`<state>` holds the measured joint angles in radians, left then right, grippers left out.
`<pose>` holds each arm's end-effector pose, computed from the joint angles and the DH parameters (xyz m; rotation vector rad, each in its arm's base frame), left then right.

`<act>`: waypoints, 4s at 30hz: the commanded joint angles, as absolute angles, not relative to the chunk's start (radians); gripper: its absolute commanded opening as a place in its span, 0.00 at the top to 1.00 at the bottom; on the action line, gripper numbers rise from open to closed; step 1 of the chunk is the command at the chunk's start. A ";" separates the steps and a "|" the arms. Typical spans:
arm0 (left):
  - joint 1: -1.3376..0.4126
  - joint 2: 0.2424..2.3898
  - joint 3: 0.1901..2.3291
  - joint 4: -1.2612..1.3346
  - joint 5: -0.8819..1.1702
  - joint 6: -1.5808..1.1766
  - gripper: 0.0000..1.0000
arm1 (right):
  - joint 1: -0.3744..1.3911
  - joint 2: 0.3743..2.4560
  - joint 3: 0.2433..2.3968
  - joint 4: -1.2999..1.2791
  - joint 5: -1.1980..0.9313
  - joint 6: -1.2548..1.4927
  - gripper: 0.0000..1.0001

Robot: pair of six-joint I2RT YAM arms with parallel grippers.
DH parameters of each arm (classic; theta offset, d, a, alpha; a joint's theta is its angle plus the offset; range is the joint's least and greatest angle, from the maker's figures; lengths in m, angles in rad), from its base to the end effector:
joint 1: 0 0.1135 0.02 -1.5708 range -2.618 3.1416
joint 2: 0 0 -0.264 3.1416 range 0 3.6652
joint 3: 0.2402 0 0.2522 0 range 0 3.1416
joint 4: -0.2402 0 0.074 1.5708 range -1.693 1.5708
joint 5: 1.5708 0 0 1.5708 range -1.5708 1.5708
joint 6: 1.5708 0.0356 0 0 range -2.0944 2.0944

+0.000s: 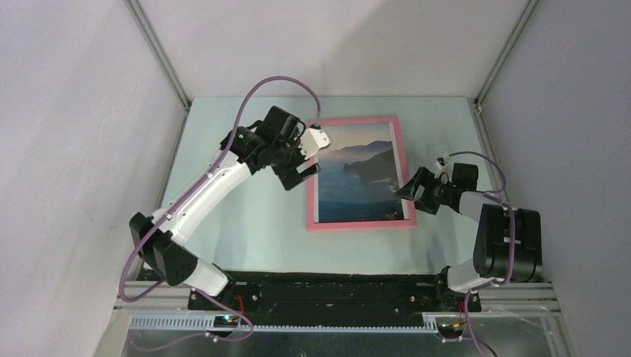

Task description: Put the photo into the frame

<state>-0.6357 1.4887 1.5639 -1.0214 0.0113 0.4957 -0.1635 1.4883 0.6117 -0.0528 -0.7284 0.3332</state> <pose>0.2429 -0.1798 0.3659 1.3538 2.1236 -0.0711 0.2616 -0.0191 0.1461 0.2949 2.3971 0.9775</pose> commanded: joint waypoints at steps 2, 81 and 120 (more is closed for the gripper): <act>-0.629 1.448 1.523 -0.974 0.006 0.469 0.00 | -0.171 1.384 0.625 -0.097 -0.643 0.289 0.01; -0.167 0.275 0.479 -0.346 -0.334 -0.017 0.00 | -0.239 0.427 0.680 -0.535 -0.236 -0.090 0.01; -0.135 0.236 0.420 -0.329 -0.208 0.029 0.00 | -0.293 0.391 0.681 -0.554 -0.287 -0.074 0.01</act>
<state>-0.1452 0.2447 0.4225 -0.3710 -0.2306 0.0006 -0.2901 0.4007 0.6773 -0.5632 -0.2531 -0.0566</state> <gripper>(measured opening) 0.996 0.993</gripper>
